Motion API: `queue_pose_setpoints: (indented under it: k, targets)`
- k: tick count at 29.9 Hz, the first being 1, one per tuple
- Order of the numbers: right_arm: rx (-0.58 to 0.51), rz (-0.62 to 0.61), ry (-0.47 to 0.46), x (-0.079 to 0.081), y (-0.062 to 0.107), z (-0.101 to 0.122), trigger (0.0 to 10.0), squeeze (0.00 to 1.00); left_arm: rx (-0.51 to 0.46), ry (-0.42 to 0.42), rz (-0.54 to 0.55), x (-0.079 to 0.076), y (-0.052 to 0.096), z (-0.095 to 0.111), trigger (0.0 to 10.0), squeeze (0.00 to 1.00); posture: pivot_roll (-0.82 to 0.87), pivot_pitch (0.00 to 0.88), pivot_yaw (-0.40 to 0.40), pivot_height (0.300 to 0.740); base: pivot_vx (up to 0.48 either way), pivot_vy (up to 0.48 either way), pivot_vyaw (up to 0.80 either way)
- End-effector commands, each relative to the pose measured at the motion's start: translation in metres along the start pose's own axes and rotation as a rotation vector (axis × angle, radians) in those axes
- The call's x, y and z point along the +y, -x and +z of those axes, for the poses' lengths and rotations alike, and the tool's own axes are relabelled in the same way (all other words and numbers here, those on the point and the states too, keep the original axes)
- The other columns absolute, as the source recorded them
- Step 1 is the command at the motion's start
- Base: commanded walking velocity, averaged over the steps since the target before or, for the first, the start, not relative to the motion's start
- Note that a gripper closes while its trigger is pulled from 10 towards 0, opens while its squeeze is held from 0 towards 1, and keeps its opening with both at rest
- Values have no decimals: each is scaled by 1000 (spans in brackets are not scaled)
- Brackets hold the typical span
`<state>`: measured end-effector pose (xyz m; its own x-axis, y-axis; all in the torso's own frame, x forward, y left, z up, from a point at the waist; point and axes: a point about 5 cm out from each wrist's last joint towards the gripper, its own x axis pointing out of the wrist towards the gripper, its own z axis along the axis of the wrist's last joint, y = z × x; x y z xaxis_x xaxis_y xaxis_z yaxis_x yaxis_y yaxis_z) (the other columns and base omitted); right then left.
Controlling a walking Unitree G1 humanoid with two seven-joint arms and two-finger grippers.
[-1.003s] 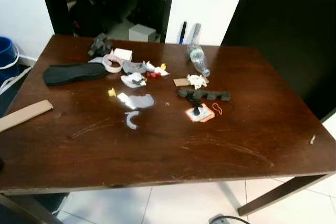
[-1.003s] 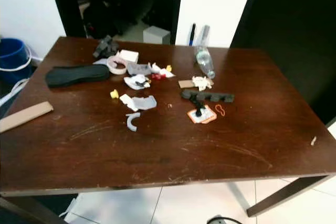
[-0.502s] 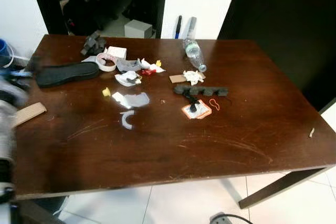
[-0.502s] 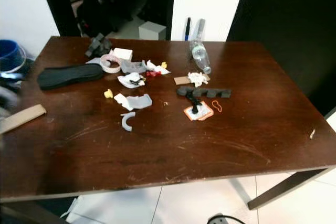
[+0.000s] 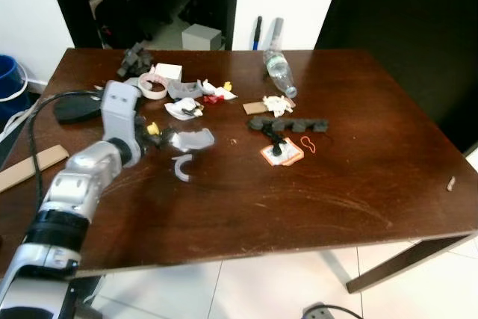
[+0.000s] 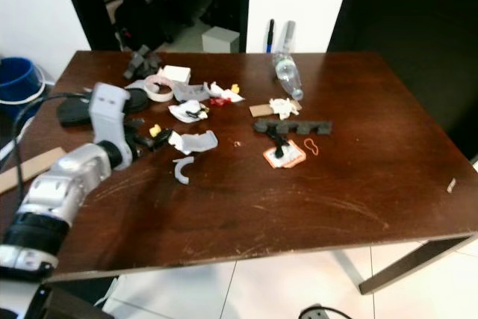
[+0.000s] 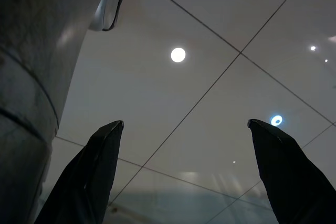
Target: Picking trash to rubbish bin
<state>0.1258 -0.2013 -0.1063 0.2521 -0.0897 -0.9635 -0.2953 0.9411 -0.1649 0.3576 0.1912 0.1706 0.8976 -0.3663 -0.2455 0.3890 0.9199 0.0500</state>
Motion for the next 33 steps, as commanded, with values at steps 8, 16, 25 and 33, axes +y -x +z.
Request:
queue_pose_setpoints:
  k: [8, 16, 25, 33]
  targets:
    - [24, 23, -13, 3, 0, -11, 10000, 0, 213, 76, -32, -38, -13, -34, 10000, 0, 129, 107, -21, 740, 0, 0, 0]
    - [6, 34, -9, 13, -1, 0, 10000, 0, 229, 109, -107, -57, -17, -36, 10000, 0, 128, 103, -22, 740, 0, 0, 0]
    - [-6, 43, -13, 22, -1, 6, 10000, 0, 311, 122, -46, -51, -16, -52, 10000, 0, 122, 103, -17, 740, 0, 0, 0]
    - [15, 31, -25, 12, -1, -5, 10000, 0, 363, 186, 92, -26, -10, -75, 10000, 0, 114, 109, -16, 740, 0, 0, 0]
